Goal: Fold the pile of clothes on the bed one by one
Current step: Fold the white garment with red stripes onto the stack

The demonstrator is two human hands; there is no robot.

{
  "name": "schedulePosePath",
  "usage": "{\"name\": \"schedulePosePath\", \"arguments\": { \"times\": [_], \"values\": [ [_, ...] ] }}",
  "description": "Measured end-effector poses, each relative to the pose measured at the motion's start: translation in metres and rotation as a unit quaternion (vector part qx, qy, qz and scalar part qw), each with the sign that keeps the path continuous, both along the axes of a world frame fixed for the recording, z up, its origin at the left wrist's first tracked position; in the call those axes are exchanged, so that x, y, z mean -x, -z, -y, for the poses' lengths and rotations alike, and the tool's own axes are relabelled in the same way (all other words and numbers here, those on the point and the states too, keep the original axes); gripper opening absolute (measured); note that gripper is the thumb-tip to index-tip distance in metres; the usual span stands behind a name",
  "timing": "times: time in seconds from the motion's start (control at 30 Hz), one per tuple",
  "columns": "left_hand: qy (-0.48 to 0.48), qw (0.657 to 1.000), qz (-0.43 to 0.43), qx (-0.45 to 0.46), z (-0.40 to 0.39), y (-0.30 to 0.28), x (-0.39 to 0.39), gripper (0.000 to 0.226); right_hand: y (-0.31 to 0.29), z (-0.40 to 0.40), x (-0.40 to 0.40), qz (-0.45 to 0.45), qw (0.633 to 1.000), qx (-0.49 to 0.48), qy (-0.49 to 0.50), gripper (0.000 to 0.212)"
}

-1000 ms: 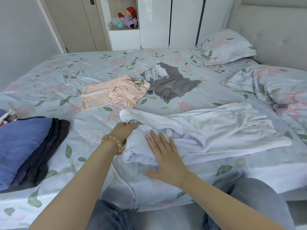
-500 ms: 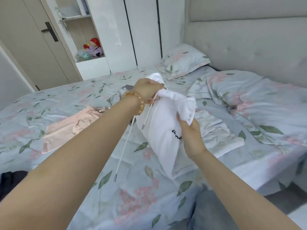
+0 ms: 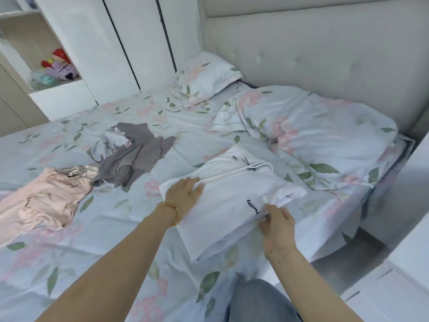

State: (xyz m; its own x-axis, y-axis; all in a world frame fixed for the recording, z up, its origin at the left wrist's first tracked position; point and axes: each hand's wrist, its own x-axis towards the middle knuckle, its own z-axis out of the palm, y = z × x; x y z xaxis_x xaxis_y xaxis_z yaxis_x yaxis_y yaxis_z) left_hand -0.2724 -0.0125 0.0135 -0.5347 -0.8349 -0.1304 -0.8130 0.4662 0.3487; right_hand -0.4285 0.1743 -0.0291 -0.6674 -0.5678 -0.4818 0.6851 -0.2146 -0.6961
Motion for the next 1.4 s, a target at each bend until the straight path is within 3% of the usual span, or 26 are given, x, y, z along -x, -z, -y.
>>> {"name": "schedulePosePath", "arguments": {
  "times": [0.1,0.17,0.23,0.33,0.5,0.57,0.63,0.7,0.93,1.03,1.13,1.2,1.27,1.33,1.4],
  "values": [
    [0.007,0.996,0.089,-0.006,0.015,-0.005,0.000,0.049,0.009,-0.006,-0.018,0.013,0.999,-0.030,-0.011,0.044],
    [-0.026,0.997,0.055,-0.049,0.027,-0.009,-0.002,0.051,0.006,0.001,-0.030,0.068,0.997,0.011,-0.046,0.050],
    [-0.065,0.992,0.004,-0.107,0.041,-0.011,-0.008,0.058,0.005,0.013,-0.037,0.066,0.996,0.018,-0.050,0.055],
    [-0.110,0.979,-0.026,-0.171,0.060,-0.002,-0.023,0.097,0.006,0.033,-0.040,0.008,0.998,-0.040,-0.039,0.082],
    [-0.185,0.928,-0.154,-0.284,0.055,0.002,-0.044,0.076,-0.003,0.052,-0.042,-0.028,0.993,-0.079,-0.087,0.109],
    [-0.206,0.901,-0.222,-0.311,0.045,-0.010,-0.060,0.078,-0.007,0.051,-0.039,-0.047,0.989,-0.086,-0.107,0.098],
    [-0.213,0.880,-0.274,-0.325,0.028,-0.031,-0.086,0.077,-0.013,0.051,-0.040,-0.054,0.988,-0.044,-0.140,0.068],
    [-0.218,0.875,-0.312,-0.299,0.004,-0.053,-0.121,0.072,-0.027,0.053,-0.048,-0.061,0.976,0.009,-0.207,0.054],
    [-0.273,0.832,-0.451,-0.171,-0.108,-0.087,-0.253,0.056,-0.065,0.097,-0.127,-0.140,0.867,0.111,-0.464,0.055],
    [-0.334,0.829,-0.406,-0.190,-0.138,-0.060,-0.282,0.040,-0.061,0.108,-0.149,-0.181,0.839,0.073,-0.508,0.050],
    [-0.394,0.822,-0.321,-0.258,-0.148,-0.014,-0.296,0.043,-0.030,0.102,-0.160,-0.253,0.853,-0.064,-0.451,0.039],
    [-0.435,0.806,-0.331,-0.226,-0.151,0.009,-0.298,0.047,-0.016,0.088,-0.162,-0.356,0.837,-0.160,-0.384,0.033],
    [-0.464,0.783,-0.363,-0.197,-0.153,0.018,-0.299,0.039,-0.017,0.066,-0.165,-0.418,0.811,-0.190,-0.362,0.025],
    [-0.454,0.805,-0.327,-0.198,-0.160,0.020,-0.295,0.036,-0.021,0.045,-0.167,-0.462,0.775,-0.202,-0.382,0.042],
    [-0.443,0.825,-0.309,-0.167,-0.169,0.024,-0.290,0.040,-0.017,0.031,-0.171,-0.494,0.753,-0.195,-0.388,0.046]
  ]
}}
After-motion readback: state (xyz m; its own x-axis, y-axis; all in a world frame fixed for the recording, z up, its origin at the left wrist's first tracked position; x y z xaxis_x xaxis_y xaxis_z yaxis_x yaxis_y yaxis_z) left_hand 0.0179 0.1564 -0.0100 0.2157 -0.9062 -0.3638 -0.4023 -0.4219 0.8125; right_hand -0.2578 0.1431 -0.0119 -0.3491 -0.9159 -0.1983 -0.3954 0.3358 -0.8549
